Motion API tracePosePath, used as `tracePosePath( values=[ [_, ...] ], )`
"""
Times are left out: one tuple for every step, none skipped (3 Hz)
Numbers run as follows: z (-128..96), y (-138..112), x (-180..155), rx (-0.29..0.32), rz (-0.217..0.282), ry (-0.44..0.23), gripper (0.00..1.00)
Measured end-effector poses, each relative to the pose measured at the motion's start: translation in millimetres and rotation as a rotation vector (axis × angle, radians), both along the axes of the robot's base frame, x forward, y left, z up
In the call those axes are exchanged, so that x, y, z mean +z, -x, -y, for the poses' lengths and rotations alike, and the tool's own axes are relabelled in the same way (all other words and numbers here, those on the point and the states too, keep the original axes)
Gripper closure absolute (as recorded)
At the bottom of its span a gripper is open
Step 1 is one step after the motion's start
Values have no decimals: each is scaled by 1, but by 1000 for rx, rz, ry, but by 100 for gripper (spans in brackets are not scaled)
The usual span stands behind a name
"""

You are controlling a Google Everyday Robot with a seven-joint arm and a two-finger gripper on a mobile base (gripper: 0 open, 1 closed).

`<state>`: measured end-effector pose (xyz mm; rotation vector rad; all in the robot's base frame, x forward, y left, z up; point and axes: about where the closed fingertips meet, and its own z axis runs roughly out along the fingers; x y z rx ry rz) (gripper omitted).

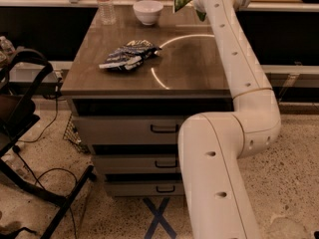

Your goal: Move green jalapeno chip bag near white bowl

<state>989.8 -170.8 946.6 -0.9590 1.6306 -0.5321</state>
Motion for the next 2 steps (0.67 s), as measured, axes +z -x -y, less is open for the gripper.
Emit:
tracePosePath(
  values=[
    [-2,-1,-4,3,-5,1,12],
    [-4,-2,-7,4,-8,1,0]
  ],
)
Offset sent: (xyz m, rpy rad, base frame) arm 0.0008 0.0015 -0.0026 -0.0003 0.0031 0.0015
